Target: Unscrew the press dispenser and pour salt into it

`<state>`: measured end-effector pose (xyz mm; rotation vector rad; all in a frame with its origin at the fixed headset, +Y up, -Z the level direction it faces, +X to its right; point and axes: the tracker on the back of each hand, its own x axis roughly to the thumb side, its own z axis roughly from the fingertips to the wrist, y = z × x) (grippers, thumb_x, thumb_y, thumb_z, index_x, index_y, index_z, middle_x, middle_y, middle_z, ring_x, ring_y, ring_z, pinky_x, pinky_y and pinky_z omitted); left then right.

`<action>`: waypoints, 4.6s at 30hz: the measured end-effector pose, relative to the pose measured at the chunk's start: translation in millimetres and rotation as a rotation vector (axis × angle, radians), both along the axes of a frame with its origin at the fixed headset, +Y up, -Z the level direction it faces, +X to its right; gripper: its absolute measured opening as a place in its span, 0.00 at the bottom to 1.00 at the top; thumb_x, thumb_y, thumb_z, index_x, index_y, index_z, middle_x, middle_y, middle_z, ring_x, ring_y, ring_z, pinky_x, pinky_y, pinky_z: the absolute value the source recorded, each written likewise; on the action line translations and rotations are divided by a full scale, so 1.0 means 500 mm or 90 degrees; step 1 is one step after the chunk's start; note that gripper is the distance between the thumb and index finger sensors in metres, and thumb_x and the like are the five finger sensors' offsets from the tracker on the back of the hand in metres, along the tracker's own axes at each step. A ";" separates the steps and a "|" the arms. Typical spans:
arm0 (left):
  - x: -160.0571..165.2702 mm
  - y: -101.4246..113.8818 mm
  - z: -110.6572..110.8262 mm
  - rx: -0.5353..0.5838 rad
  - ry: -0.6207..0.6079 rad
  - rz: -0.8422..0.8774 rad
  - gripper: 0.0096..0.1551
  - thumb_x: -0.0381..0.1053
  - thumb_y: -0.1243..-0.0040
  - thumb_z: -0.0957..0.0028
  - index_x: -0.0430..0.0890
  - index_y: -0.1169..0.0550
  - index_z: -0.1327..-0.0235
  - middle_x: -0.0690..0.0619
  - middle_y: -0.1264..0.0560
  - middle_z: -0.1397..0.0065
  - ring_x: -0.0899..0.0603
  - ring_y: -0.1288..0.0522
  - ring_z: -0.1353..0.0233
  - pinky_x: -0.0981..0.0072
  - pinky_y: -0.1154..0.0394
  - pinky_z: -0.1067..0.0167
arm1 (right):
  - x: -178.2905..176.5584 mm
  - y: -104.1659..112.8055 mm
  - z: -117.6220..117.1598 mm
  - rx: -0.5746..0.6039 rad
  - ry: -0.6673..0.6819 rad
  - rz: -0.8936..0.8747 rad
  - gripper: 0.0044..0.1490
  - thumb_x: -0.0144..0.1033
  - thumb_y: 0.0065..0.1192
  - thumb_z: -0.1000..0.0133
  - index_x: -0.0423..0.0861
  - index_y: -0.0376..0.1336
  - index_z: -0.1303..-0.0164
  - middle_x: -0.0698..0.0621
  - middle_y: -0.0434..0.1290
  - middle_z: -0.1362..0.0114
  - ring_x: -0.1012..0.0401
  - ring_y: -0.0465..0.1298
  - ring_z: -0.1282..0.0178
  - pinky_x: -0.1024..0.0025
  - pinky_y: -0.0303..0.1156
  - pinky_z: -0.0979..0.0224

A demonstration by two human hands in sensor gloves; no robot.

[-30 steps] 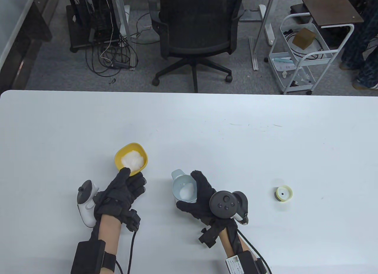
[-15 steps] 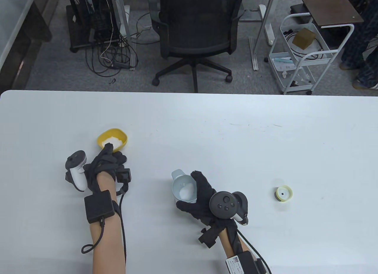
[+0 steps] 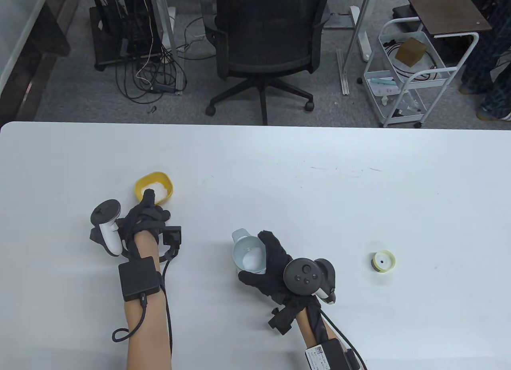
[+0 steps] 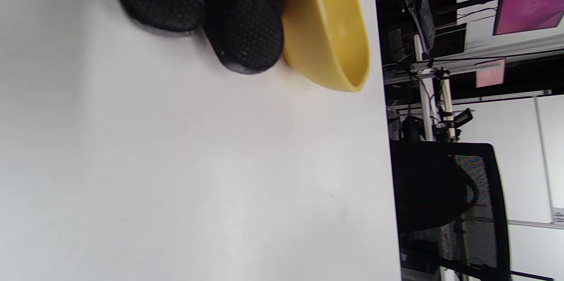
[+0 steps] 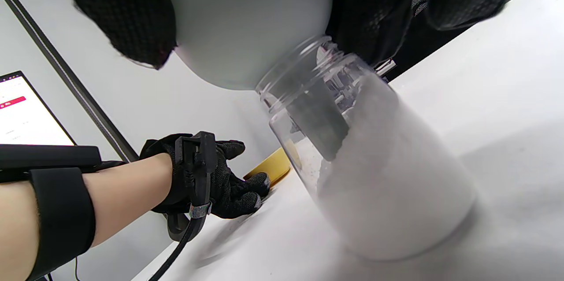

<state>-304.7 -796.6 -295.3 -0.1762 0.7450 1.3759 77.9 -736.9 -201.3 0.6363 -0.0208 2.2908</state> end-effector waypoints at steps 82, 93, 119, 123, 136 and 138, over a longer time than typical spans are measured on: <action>0.201 0.044 0.241 0.148 -0.394 -0.484 0.56 0.67 0.48 0.37 0.25 0.42 0.14 0.23 0.33 0.20 0.27 0.24 0.28 0.30 0.31 0.35 | -0.019 -0.003 0.002 -0.008 -0.027 -0.041 0.71 0.55 0.68 0.40 0.17 0.39 0.16 0.15 0.55 0.21 0.25 0.65 0.27 0.23 0.60 0.32; 0.202 0.042 0.241 0.148 -0.401 -0.481 0.56 0.67 0.48 0.37 0.26 0.42 0.14 0.23 0.33 0.20 0.27 0.24 0.28 0.30 0.31 0.35 | -0.019 -0.001 0.004 0.002 -0.033 -0.036 0.71 0.54 0.68 0.40 0.14 0.38 0.17 0.16 0.57 0.22 0.27 0.68 0.28 0.25 0.61 0.32; 0.202 0.039 0.240 0.145 -0.401 -0.486 0.56 0.67 0.48 0.37 0.26 0.42 0.14 0.23 0.33 0.20 0.27 0.25 0.28 0.29 0.31 0.35 | -0.020 -0.012 0.007 0.010 -0.041 -0.026 0.71 0.55 0.68 0.40 0.16 0.38 0.17 0.17 0.57 0.22 0.29 0.68 0.28 0.26 0.61 0.31; 0.205 0.038 0.241 0.147 -0.404 -0.493 0.56 0.67 0.48 0.37 0.26 0.41 0.14 0.23 0.33 0.20 0.27 0.25 0.28 0.30 0.31 0.35 | -0.020 -0.012 0.007 0.014 -0.038 -0.026 0.71 0.55 0.68 0.40 0.16 0.38 0.17 0.17 0.57 0.22 0.29 0.68 0.28 0.26 0.61 0.31; 0.204 0.047 0.241 0.168 -0.402 -0.462 0.56 0.67 0.48 0.37 0.26 0.42 0.14 0.23 0.34 0.20 0.27 0.25 0.28 0.30 0.31 0.35 | -0.023 -0.004 0.006 0.010 -0.037 -0.023 0.72 0.54 0.68 0.39 0.15 0.37 0.17 0.16 0.56 0.22 0.28 0.67 0.28 0.25 0.61 0.31; 0.202 0.049 0.241 0.171 -0.400 -0.463 0.56 0.67 0.48 0.37 0.26 0.42 0.14 0.23 0.34 0.20 0.27 0.25 0.28 0.30 0.31 0.35 | -0.023 -0.002 0.006 0.011 -0.036 -0.026 0.71 0.54 0.68 0.39 0.15 0.37 0.17 0.16 0.56 0.22 0.28 0.67 0.28 0.26 0.61 0.31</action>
